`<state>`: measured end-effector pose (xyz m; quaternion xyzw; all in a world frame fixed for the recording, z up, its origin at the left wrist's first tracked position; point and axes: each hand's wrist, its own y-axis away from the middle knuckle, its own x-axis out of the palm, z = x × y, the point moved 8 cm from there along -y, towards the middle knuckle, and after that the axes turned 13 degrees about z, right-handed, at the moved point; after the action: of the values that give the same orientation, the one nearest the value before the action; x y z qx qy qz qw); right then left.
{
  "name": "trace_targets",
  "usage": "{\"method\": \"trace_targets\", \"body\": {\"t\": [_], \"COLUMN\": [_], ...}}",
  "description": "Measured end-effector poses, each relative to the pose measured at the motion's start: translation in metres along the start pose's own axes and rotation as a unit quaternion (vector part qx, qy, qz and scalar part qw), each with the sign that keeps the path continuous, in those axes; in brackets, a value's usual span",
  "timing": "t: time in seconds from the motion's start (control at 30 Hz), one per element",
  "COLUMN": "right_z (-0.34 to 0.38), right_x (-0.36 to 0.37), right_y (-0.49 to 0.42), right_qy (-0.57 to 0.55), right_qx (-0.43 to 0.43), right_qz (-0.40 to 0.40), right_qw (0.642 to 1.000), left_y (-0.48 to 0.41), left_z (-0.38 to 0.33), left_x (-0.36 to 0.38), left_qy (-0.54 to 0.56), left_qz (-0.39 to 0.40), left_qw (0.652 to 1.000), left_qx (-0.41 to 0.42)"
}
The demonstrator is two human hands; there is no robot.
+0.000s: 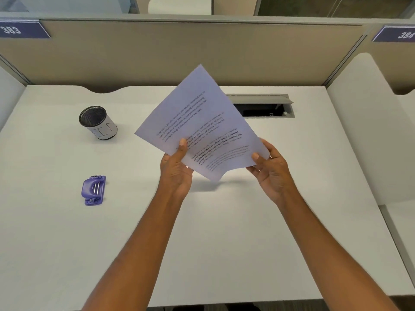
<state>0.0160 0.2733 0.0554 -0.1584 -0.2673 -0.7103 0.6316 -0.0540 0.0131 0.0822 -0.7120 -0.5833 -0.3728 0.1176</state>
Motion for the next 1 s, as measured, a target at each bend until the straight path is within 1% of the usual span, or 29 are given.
{"method": "trace_targets", "body": {"t": [0.07,0.13,0.33,0.5,0.57,0.63,0.7,0.8,0.87,0.93,1.0], "right_z": [0.001,-0.001,-0.008,0.003,0.012,0.019,0.025,0.029,0.029,0.028,0.026], "right_x": [0.005,0.009,0.019,0.01,0.002,-0.007,-0.016,-0.026,-0.027,-0.025,-0.023], "right_y": [-0.002,-0.002,-0.004,-0.004,-0.003,-0.002,0.0,0.001,0.002,0.003,0.003], "right_qy": [-0.04,-0.042,0.005,0.037,0.06,0.082,0.104,0.132,0.143,0.152,0.159], "right_qx": [-0.022,-0.03,-0.005,-0.01,-0.012,-0.005,0.008,0.03,0.046,0.065,0.076], "right_qz": [-0.016,-0.031,-0.052,-0.065,-0.067,-0.068,-0.068,-0.057,-0.037,-0.014,0.002], "right_qw": [0.999,0.998,0.999,0.997,0.996,0.994,0.992,0.989,0.988,0.986,0.984], "left_y": [-0.001,-0.002,0.0,0.004,0.002,-0.003,-0.006,-0.007,-0.007,-0.006,-0.006], "left_z": [0.006,0.009,0.021,0.014,0.0,-0.018,-0.031,-0.042,-0.04,-0.036,-0.033], "left_x": [-0.002,-0.003,-0.002,-0.013,-0.024,-0.039,-0.052,-0.061,-0.057,-0.054,-0.052], "left_qy": [0.03,0.053,0.093,0.08,0.055,0.009,-0.051,-0.163,-0.236,-0.273,-0.276], "left_qz": [-0.005,-0.004,-0.009,-0.023,-0.024,-0.013,0.009,0.044,0.101,0.135,0.151], "left_qw": [1.0,0.999,0.995,0.996,0.998,0.999,0.998,0.985,0.964,0.946,0.939], "left_qx": [-0.007,-0.01,-0.027,-0.012,0.01,0.028,0.021,-0.023,-0.07,-0.112,-0.137]}}
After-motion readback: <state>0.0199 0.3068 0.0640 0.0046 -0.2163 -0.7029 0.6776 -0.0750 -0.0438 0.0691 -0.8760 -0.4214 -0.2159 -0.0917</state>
